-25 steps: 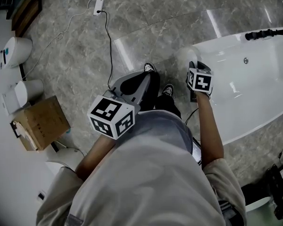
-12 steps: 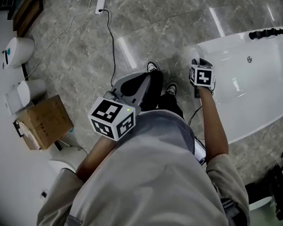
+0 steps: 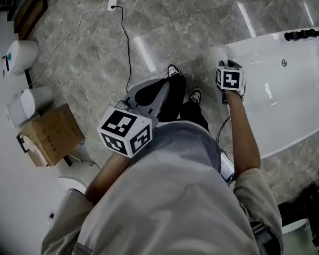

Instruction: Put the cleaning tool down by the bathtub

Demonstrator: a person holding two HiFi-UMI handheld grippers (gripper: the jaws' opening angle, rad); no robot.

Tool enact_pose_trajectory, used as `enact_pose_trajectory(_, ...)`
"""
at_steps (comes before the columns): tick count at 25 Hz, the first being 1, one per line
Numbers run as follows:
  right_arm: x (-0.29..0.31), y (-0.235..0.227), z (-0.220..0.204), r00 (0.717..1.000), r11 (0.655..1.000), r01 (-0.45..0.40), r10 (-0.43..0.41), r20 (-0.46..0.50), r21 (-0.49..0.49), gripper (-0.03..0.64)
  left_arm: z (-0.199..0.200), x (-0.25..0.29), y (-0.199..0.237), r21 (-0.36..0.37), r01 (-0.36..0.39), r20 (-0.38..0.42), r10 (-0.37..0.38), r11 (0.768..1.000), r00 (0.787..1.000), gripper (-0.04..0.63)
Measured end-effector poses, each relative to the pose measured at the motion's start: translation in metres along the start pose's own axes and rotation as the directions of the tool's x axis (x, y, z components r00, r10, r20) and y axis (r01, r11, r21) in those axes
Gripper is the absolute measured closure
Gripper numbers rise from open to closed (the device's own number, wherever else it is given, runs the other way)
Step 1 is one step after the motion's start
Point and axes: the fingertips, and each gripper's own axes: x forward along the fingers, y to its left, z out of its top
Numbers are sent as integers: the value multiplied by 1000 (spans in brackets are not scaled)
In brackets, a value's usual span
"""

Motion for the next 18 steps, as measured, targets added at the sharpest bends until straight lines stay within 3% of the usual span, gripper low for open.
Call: enact_pose_trajectory(18,14,-2,2,1000,999,26,-26,-6,-31,542,-4,-4,7,-19,-15,-7,15,1000,1000,586)
